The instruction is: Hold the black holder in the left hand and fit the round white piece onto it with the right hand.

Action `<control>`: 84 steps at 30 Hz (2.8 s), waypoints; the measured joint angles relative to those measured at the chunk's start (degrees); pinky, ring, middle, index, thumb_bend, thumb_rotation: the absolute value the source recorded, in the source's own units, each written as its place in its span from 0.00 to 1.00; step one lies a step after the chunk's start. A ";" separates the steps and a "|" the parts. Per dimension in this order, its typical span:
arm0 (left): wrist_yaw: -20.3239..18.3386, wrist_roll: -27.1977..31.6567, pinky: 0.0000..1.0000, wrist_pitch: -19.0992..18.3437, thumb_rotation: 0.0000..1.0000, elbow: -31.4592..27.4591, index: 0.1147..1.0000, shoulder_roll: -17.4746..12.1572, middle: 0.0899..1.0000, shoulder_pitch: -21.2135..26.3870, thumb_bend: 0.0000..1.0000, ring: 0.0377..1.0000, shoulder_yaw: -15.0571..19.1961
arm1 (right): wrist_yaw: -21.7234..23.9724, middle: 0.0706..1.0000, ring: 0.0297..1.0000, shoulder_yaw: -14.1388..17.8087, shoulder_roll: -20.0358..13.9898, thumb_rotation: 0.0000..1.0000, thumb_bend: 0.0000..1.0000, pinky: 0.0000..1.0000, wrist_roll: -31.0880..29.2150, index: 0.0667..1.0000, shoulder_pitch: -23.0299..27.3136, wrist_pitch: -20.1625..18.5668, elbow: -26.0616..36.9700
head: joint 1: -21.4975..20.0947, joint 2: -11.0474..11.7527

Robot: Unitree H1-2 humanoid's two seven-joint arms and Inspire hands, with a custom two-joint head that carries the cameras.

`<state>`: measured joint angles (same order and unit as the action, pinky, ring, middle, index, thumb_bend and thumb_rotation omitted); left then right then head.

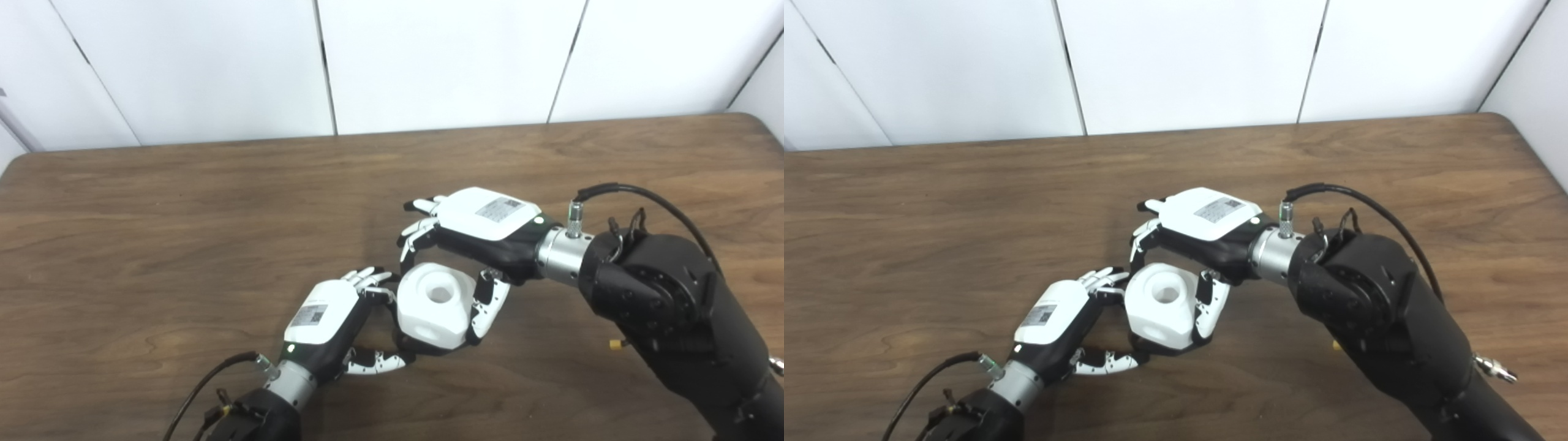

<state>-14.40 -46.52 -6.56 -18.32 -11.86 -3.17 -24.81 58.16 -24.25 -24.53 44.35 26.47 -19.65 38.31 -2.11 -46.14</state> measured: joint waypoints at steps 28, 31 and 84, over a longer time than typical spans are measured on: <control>-0.27 0.01 0.92 -0.22 0.05 -0.16 0.43 0.11 0.86 0.01 0.50 0.93 0.01 | -0.26 0.84 1.00 0.14 -0.04 0.13 0.52 1.00 -0.24 0.45 -1.23 1.14 -1.82 | 0.00 0.09; -0.30 0.01 0.91 -0.20 0.05 -0.16 0.43 0.11 0.86 0.03 0.50 0.93 0.01 | -0.43 0.84 1.00 0.20 0.18 0.13 0.52 1.00 -0.09 0.45 -1.11 1.44 -2.25 | 0.00 0.17; -0.18 0.05 0.91 -0.16 0.05 0.17 0.43 0.36 0.86 0.30 0.50 0.93 0.03 | 5.66 0.95 1.00 -0.22 -0.37 0.39 1.00 1.00 2.53 0.72 1.06 4.34 -3.32 | 0.09 0.61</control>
<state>-14.58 -46.48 -6.72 -18.15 -11.50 -2.86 -24.78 63.82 -24.47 -24.91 46.88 27.54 -15.31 34.99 -2.02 -45.53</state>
